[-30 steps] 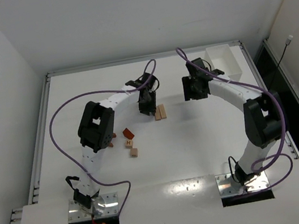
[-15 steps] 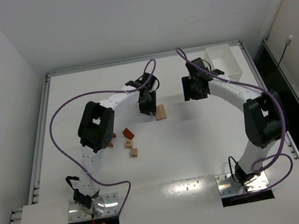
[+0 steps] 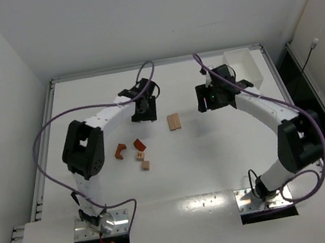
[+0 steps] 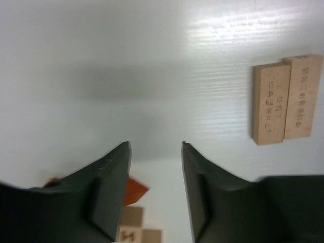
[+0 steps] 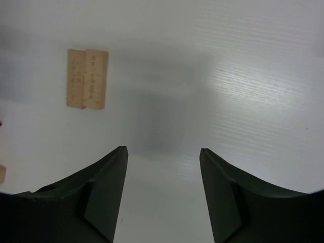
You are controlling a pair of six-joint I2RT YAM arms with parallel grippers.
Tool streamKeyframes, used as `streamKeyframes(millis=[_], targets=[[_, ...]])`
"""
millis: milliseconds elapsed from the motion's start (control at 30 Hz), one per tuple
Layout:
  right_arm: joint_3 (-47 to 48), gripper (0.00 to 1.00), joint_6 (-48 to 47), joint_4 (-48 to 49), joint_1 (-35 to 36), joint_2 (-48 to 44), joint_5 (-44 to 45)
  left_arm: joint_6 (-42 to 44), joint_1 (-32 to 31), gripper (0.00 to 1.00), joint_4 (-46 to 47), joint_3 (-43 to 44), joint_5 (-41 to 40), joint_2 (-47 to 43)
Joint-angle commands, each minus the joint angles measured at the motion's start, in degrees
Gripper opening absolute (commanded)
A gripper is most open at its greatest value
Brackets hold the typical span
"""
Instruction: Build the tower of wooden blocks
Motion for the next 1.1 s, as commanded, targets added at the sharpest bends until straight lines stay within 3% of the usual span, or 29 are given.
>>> streamKeyframes(millis=[0,133,167,267,300,333,433,567,633,667,767,933,1067], targets=[[-2.8,0.57,-9.5,5.3,0.5,-8.0,-8.3,4.1,4.0,0.53,1.4,0.9,-6.2,-13.3],[-4.1,0.62,-25.2,4.2,2.9,-14.0,-21.9,10.4,11.3,0.71,1.4,0.9,-4.2,-21.1],[-4.1,0.66,-31.4,3.2,6.0,-14.6,-22.6,10.4,13.0,0.73,0.6,0.4,-3.6,-22.3],[-1.4,0.75,-37.8,0.4,14.2,-14.6,-22.6,10.4,21.4,0.84,-2.3,-1.2,-1.9,-25.5],[-0.8,0.82,-38.5,0.4,16.6,-14.0,-20.7,10.4,25.9,0.86,-3.6,-2.0,0.6,-26.1],[0.8,0.96,-39.7,-0.6,18.9,-12.6,-20.7,10.4,27.9,0.89,-4.2,-3.7,1.3,-27.2],[5.9,1.00,-44.1,-3.8,26.7,-7.1,-20.8,10.4,35.2,0.90,-4.7,-6.4,5.2,-29.2],[12.0,0.78,-43.3,-3.8,33.0,1.1,-20.8,11.8,41.6,0.91,-6.0,-9.8,5.9,-32.9],[14.5,0.70,-41.4,-1.7,33.6,4.0,-21.3,12.4,44.8,0.91,-7.9,-10.3,6.5,-34.2],[16.1,0.58,-40.9,-1.7,33.6,5.4,-22.5,13.9,45.8,0.91,-7.9,-10.3,7.2,-34.2],[20.5,0.42,-38.5,-0.9,33.6,11.8,-23.3,16.3,49.6,0.91,-9.3,-11.6,9.5,-35.3],[25.2,0.34,-36.9,-1.8,33.6,20.6,-25.6,18.3,54.1,0.91,-9.9,-13.3,12.4,-35.3],[28.3,0.35,-37.4,-2.4,34.9,24.5,-25.6,19.4,56.2,0.91,-9.9,-13.9,15.4,-35.3]])
